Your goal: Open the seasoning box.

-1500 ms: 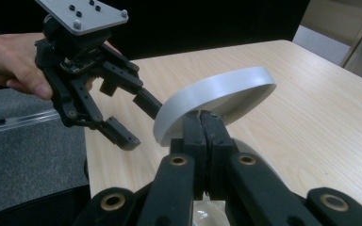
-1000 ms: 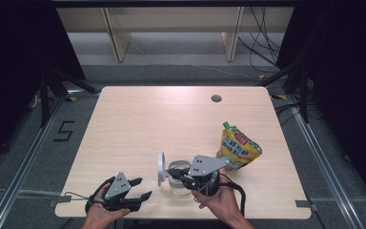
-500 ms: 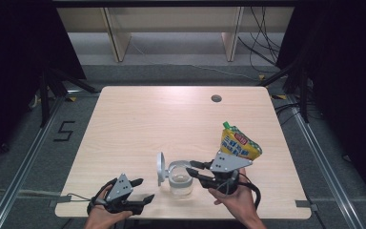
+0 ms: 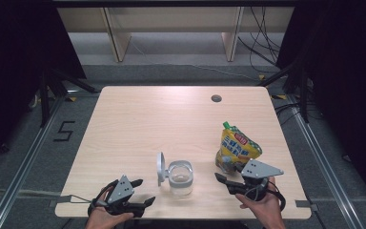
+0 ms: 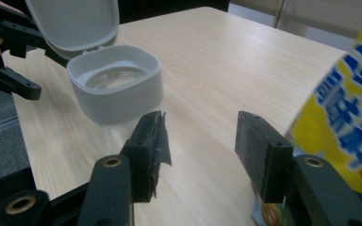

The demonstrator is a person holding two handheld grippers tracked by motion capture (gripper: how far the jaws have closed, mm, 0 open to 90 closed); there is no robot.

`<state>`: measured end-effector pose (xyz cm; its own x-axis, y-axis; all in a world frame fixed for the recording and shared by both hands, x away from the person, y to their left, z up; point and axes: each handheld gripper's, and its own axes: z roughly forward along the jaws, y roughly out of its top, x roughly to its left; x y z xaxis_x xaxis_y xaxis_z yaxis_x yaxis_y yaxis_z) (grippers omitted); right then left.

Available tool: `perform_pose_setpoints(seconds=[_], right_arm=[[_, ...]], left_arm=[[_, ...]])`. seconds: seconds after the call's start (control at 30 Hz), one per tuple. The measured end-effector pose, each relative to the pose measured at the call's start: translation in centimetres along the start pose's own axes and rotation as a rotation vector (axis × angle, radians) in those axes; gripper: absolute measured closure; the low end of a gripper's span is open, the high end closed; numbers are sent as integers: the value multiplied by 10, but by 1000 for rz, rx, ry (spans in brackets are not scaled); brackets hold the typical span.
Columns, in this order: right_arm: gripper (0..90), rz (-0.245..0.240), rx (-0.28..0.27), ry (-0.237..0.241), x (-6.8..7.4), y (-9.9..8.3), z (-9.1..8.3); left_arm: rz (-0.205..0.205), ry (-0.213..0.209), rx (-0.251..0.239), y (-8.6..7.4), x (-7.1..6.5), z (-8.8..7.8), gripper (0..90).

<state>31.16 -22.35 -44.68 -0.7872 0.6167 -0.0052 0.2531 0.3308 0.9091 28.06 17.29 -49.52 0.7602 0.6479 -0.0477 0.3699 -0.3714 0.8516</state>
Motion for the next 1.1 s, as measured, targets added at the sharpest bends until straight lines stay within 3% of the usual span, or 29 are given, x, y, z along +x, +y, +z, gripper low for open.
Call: perform_pose_setpoints(seconds=[0.03, 0.07, 0.17, 0.23, 0.27, 0.4, 0.47, 0.5, 0.53, 0.57, 0.63, 0.7, 0.73, 0.8, 0.83, 0.93, 0.97, 1.07, 1.1], right_arm=[[507, 16, 11, -16, -1, -3, -4], [502, 2, 7, -17, -3, -5, -4], [502, 44, 27, -36, -7, -12, -12], [492, 48, 31, -35, -11, -17, -15], [492, 53, 33, -40, -13, -18, -17], [485, 71, 34, -48, -17, -25, -22], [485, 100, 39, -60, -18, -29, -26], [484, 78, 35, -60, -20, -30, -27], [478, 104, 37, -67, -19, -31, -29], [477, 83, 36, -86, -21, -32, -31], [472, 121, 55, -83, -21, -34, -35], [463, 112, 49, -78, -25, -36, -36], [453, 134, 50, -90, -24, -36, -38], [422, 120, 37, -136, -27, -38, -40], [393, 140, 38, -135, -29, -39, -40], [318, 150, 29, -184, -34, -43, -41], [302, 175, 26, -179, -35, -44, -41], [255, 155, 17, -200, -41, -46, -42], [238, 191, 14, -211, -40, -47, -41]], left_arm=[[15, 7, 13, 0, 1, -1, 257], [-2, 4, 2, 0, 1, -1, 254], [-6, 7, 0, 0, 1, -1, 246], [14, 15, 10, 1, 3, -2, 238], [-6, 10, 6, 0, 2, -1, 232], [-23, 19, 3, 2, 2, 0, 196], [6, 17, 4, 3, 4, 0, 194], [2, 18, 2, 3, 4, 0, 191], [5, 16, 3, 3, 4, 0, 191], [-28, 17, 1, 3, 2, 1, 191], [-33, 16, -1, 2, 1, 2, 191], [-27, 14, -1, 2, 2, 2, 190], [-24, 13, 4, 3, 3, 1, 190], [-13, -2, -2, 3, 5, 1, 189], [-51, 0, -14, 2, 3, 1, 189], [-22, 8, -6, 3, 6, -1, 189], [-49, 7, -12, 3, 5, 0, 188], [-42, 10, -8, 3, 5, -1, 188], [-46, 10, -7, 3, 5, -1, 188]])
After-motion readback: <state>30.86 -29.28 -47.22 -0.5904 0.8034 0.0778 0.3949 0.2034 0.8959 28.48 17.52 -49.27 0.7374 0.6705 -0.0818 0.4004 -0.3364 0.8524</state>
